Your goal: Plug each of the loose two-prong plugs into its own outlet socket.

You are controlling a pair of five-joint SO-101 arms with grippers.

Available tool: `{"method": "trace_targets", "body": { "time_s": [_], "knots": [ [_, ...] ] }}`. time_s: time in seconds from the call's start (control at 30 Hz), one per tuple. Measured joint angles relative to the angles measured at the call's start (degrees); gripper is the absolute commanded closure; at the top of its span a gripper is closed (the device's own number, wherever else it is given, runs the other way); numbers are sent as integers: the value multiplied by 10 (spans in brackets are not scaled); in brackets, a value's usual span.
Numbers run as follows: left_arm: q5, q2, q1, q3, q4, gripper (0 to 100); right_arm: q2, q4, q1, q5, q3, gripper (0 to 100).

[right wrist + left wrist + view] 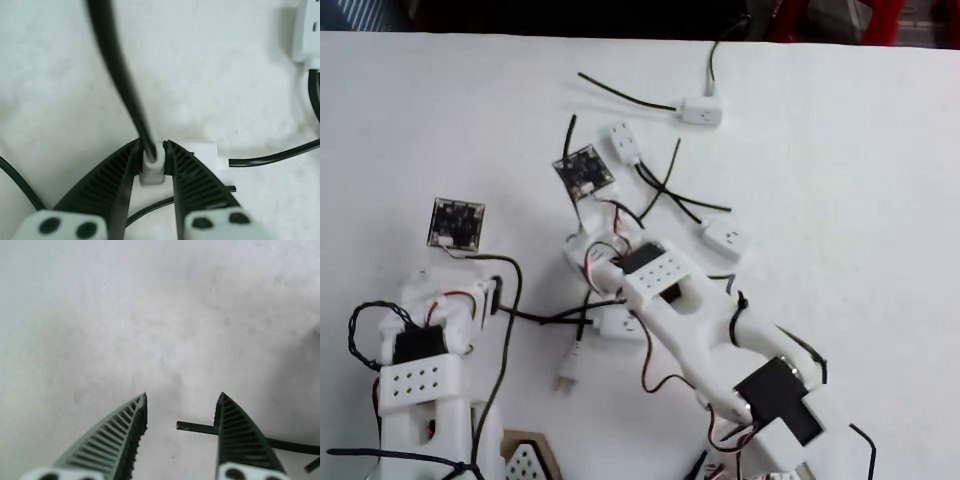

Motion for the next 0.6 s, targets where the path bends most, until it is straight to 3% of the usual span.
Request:
{"method": "trace_targets", "body": {
  "time_s": [0.6],
  "knots": [
    [0, 0, 0, 0, 0, 775, 48, 23, 12, 41, -24, 981]
  ]
}}
